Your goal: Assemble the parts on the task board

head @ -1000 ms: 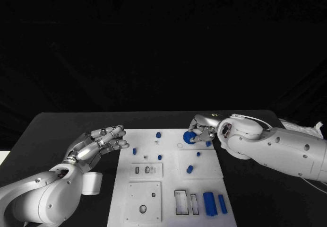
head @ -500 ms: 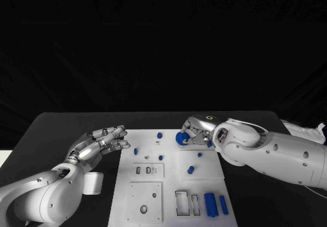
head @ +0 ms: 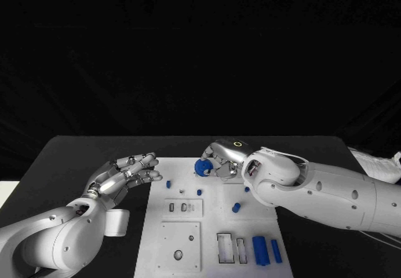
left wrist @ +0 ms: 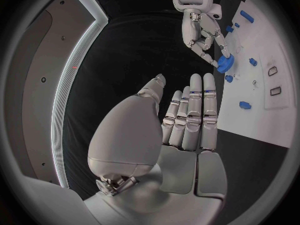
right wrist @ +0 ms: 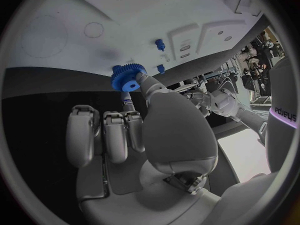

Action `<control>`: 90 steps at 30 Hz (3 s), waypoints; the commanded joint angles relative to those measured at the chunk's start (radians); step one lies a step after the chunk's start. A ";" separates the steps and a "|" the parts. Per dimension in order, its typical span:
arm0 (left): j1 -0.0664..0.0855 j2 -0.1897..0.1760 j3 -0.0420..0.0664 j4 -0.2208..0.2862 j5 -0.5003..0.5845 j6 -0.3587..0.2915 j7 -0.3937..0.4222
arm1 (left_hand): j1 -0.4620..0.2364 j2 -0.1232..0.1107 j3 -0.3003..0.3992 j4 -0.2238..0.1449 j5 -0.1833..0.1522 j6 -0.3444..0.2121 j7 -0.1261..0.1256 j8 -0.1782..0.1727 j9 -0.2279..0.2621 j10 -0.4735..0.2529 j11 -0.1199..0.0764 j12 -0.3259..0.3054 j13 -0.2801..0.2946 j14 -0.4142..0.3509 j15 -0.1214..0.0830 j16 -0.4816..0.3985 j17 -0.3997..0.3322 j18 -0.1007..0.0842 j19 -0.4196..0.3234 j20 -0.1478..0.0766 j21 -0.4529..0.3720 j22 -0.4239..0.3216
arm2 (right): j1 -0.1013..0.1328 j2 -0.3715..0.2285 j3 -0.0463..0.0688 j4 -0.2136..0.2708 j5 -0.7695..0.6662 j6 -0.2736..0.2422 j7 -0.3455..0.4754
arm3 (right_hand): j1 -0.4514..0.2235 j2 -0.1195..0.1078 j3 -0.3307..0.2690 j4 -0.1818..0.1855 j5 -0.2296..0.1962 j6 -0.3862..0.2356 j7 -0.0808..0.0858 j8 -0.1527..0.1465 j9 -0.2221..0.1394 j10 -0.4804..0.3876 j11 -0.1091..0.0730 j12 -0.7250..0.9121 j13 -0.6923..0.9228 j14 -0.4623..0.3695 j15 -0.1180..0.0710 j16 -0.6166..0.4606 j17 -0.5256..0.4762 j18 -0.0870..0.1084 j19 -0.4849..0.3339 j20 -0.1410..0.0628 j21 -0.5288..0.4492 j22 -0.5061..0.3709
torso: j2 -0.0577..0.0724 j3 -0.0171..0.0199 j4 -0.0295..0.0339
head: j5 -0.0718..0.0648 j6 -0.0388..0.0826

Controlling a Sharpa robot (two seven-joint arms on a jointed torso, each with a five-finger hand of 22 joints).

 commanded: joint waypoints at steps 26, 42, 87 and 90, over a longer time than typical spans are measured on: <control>0.001 0.001 0.001 0.003 0.000 0.024 0.000 | 0.001 0.012 0.000 -0.007 -0.001 -0.001 0.006 -0.004 -0.001 -0.007 0.003 -0.005 -0.001 -0.003 0.007 -0.005 0.001 0.008 -0.007 0.002 0.007 0.002 | -0.036 0.112 -0.007 -0.108 -0.061 0.044 -0.028 | -0.092 -0.036 -0.005 0.028 -0.129 -0.050 0.012 -0.066 -0.010 0.048 0.027 -0.055 0.178 0.091 0.018 0.008 0.180 -0.022 0.004 0.013 0.008 0.005 | 0.001 0.0022 -0.0024 | 0.007 -0.006; 0.001 0.000 0.001 0.005 0.000 0.023 -0.003 | 0.001 0.013 0.000 -0.008 -0.001 -0.001 0.006 -0.005 -0.001 -0.008 0.003 -0.007 -0.001 -0.003 0.007 -0.007 0.003 0.008 -0.009 0.002 0.007 0.002 | -0.036 0.118 -0.008 -0.121 -0.037 0.119 -0.040 | -0.319 0.030 -0.280 0.176 -0.053 -0.087 0.023 -0.062 -0.007 0.045 0.040 -0.060 0.180 0.095 0.032 0.017 0.202 -0.023 0.005 0.031 0.017 0.019 | 0.000 0.0013 -0.0026 | 0.006 -0.009; -0.001 0.023 0.000 -0.054 0.000 0.036 -0.004 | 0.003 0.014 0.000 -0.013 0.000 -0.002 0.006 -0.008 -0.001 -0.010 0.004 -0.010 -0.001 -0.005 0.008 -0.010 0.006 0.007 -0.012 0.003 0.009 0.003 | -0.041 -0.336 -0.016 -0.110 0.651 0.010 0.450 | 0.068 0.038 -0.281 -0.046 -0.033 -0.078 0.023 -0.066 -0.009 0.035 0.037 -0.081 0.175 0.095 0.030 0.016 0.206 -0.025 0.001 0.029 0.022 0.030 | -0.017 0.0403 -0.0506 | -0.004 0.018; -0.001 0.025 -0.001 -0.058 0.000 0.036 -0.004 | 0.003 0.014 0.000 -0.013 0.000 -0.002 0.006 -0.008 -0.001 -0.010 0.004 -0.010 -0.001 -0.005 0.008 -0.010 0.006 0.007 -0.012 0.003 0.009 0.003 | -0.042 -0.339 -0.021 -0.117 0.639 0.021 0.443 | 0.068 0.037 -0.282 -0.047 -0.032 -0.079 0.023 -0.066 -0.009 0.035 0.037 -0.082 0.175 0.095 0.030 0.017 0.207 -0.025 0.001 0.029 0.022 0.031 | -0.016 0.0442 -0.0513 | -0.001 0.016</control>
